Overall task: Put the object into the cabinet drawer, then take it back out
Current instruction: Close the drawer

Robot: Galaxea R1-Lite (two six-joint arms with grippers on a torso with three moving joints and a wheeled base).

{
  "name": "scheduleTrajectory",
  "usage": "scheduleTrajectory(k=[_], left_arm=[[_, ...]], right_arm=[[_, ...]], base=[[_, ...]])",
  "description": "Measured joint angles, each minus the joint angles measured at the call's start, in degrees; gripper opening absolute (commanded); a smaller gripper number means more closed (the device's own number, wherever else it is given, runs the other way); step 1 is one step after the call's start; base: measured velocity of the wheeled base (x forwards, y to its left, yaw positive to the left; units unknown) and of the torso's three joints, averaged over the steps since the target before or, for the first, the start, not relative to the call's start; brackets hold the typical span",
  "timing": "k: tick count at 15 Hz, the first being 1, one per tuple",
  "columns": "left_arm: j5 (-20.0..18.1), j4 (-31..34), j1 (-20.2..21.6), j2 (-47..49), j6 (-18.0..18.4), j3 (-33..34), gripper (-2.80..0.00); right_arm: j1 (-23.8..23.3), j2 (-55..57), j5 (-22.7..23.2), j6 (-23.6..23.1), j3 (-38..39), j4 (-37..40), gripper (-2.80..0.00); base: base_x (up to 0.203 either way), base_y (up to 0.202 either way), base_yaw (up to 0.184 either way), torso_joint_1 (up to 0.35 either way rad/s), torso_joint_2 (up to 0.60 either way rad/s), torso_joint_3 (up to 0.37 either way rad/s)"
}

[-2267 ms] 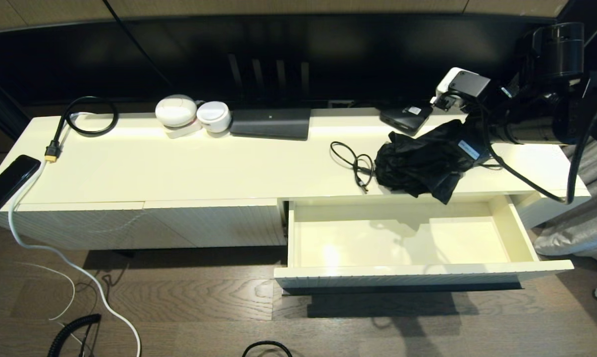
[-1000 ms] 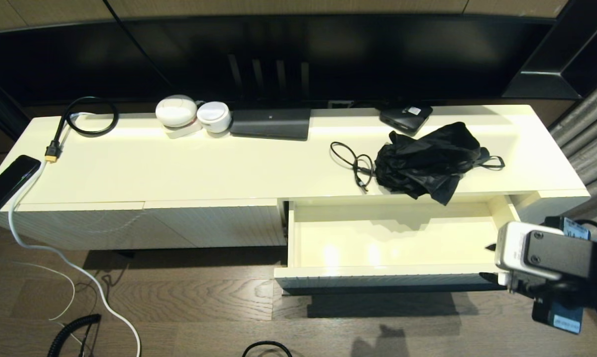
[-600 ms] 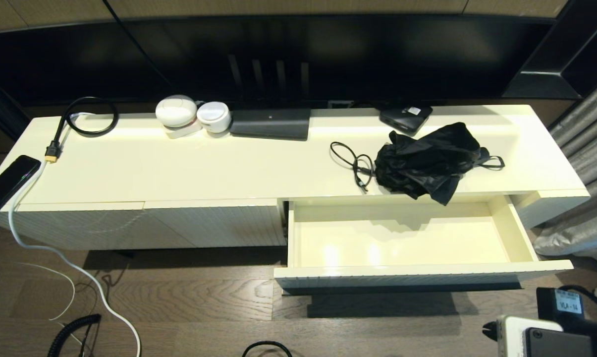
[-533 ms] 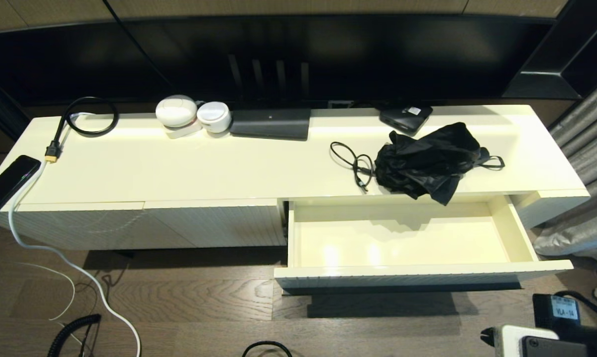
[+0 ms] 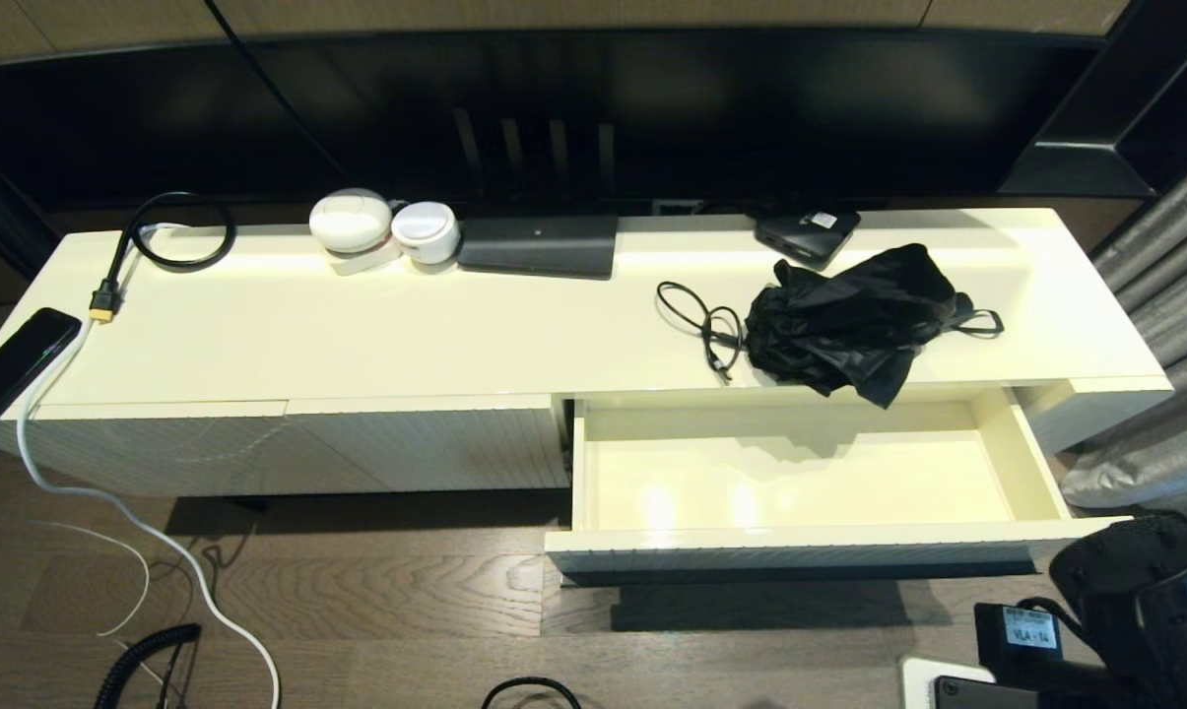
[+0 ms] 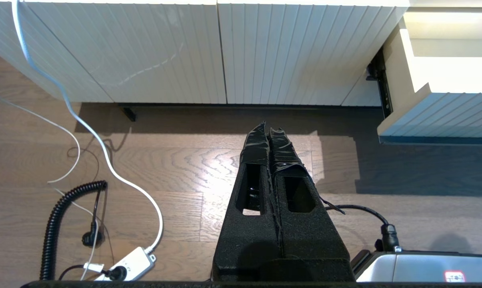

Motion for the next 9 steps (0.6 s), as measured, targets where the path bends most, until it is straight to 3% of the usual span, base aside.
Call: scheduleTrajectory(k=[9], left_arm=[[0.0,0.0,0.0,0.0,0.0,0.0,-2.80]], right_arm=[[-2.3,12.2,-0.6,0.1,2.5,-17.6,-2.80]], base=[[0.000,0.000,0.000,0.000,0.00,0.000]])
